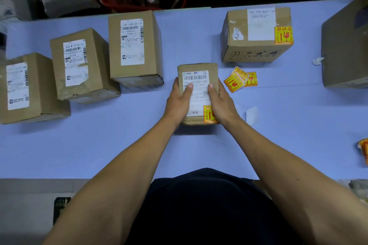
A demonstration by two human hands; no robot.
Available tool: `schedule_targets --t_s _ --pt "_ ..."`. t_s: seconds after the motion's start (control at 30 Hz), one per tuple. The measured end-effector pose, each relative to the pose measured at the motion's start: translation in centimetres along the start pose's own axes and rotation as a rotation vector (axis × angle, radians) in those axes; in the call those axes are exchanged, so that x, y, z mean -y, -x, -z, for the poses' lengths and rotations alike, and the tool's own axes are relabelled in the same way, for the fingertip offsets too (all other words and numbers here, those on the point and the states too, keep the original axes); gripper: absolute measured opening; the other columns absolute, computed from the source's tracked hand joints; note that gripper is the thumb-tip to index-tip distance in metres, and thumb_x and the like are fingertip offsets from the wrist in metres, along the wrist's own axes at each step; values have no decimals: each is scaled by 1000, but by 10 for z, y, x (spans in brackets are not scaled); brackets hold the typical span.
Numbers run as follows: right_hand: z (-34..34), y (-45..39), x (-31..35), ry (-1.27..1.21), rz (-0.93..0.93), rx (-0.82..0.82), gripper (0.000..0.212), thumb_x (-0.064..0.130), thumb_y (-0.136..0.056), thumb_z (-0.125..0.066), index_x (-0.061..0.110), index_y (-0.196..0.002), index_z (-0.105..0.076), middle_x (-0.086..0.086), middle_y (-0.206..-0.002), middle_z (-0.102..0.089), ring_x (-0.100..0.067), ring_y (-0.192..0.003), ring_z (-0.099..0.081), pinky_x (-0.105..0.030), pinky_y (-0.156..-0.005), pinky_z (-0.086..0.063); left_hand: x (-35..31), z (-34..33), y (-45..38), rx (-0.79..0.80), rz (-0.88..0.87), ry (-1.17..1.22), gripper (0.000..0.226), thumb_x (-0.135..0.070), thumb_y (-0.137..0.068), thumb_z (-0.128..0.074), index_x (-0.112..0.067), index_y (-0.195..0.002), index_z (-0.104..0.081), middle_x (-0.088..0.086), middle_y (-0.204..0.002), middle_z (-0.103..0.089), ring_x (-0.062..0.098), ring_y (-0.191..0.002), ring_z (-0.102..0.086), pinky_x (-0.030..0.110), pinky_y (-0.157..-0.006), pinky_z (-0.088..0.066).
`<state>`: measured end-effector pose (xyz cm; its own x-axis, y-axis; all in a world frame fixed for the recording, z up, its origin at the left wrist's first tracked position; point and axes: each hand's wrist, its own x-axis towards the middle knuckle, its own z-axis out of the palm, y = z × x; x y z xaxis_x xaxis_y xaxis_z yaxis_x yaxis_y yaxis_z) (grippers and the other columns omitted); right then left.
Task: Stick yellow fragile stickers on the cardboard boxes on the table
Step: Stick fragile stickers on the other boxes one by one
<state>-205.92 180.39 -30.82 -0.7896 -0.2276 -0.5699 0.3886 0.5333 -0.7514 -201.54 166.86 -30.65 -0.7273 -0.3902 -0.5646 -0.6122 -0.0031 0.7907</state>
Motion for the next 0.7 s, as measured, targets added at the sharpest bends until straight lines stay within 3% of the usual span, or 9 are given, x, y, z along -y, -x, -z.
schedule_targets --t_s 0.17,0.27,0.47,0.7 --pt "-2 -4 8 -41 21 -51 47 48 -105 -32 34 -150 -39 8 -142 -58 -15 -126 -55 -27 -99 -40 -3 -2 -4 -16 -5 118 52 -44 -91 -52 -25 -139 -49 -2 -125 -68 18 -111 -67 45 -100 -52" --pt "-1 -16 26 -78 72 -68 44 44 -105 -35 31 -146 -45 7 -136 -62 -14 -122 -58 -30 -102 -44 -17 3 -17 -29 -33 163 50 -43 -90 -53 -24 -136 -52 -3 -123 -69 15 -110 -68 44 -100 -53" --pt "4 -69 77 -25 110 -56 47 42 -106 -33 23 -148 -44 0 -143 -57 -21 -131 -53 -36 -110 -39 -61 17 -73 -65 -79 167 35 -28 -100 -53 -15 -132 -55 4 -122 -69 21 -109 -68 46 -99 -53" --pt "1 -118 96 9 56 -19 53 50 -105 -29 25 -151 -39 1 -147 -53 -24 -135 -49 -43 -113 -37 -79 26 -124 -25 -57 93 33 -33 -103 -47 -21 -133 -52 1 -125 -67 18 -111 -66 43 -100 -53"
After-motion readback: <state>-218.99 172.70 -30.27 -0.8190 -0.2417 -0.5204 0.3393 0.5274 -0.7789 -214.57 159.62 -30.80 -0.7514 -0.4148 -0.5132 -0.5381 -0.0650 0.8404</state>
